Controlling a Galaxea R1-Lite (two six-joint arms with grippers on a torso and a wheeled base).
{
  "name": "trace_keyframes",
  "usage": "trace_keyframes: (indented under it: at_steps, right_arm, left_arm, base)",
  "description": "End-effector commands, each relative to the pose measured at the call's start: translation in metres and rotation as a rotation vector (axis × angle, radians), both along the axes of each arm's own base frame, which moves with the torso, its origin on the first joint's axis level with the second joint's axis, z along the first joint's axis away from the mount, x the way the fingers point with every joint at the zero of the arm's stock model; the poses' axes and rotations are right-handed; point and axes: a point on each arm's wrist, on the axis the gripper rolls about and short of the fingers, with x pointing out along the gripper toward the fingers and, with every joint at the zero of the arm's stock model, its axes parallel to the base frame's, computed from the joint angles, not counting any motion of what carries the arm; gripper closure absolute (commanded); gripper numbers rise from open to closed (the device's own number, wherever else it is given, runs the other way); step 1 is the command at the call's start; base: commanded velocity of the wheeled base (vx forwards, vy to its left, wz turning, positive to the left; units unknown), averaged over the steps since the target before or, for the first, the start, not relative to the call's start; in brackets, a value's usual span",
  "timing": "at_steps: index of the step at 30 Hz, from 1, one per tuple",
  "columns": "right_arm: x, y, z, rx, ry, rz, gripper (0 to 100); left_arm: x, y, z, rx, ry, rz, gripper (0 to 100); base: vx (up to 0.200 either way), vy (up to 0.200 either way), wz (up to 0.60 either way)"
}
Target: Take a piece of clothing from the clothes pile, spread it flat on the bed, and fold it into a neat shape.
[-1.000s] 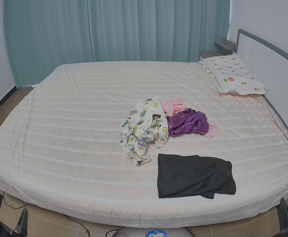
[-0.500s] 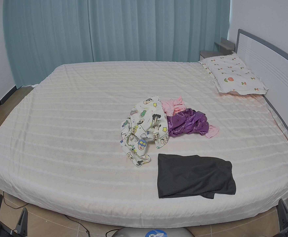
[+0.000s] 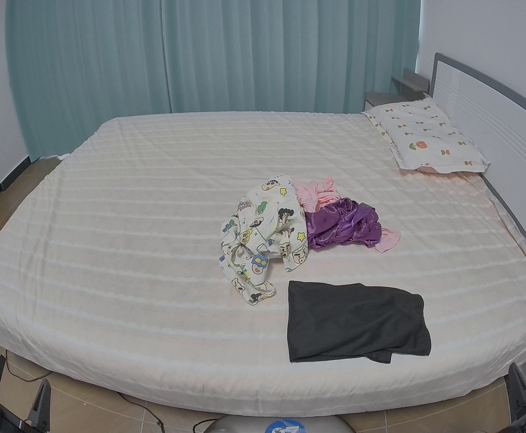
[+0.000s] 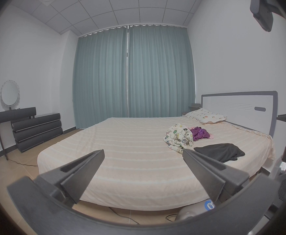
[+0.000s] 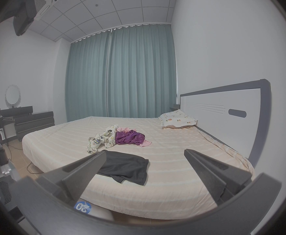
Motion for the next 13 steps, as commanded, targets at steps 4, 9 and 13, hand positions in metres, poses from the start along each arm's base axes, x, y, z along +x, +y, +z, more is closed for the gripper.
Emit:
trace_keyframes:
  at_steps: [4, 9, 13]
  right_arm:
    - [0.0004, 0.0, -0.0051, 0.0, 0.005, 0.0, 0]
    - [0.0004, 0.0, -0.0051, 0.0, 0.005, 0.0, 0]
    - [0.0004, 0.0, -0.0051, 0.0, 0.005, 0.0, 0]
  left_arm:
    - [0.0011, 0.0, -0.0045, 0.0, 0.015, 0.001, 0]
    - [0.0011, 0.0, -0.0045, 0.0, 0.015, 0.001, 0]
    - [0.0011, 0.0, -0.0045, 0.0, 0.015, -0.001, 0]
  base:
    - [0.0, 0.0, 0.0]
    - [0.0, 0.0, 0.0]
    - [0.0, 0.0, 0.0]
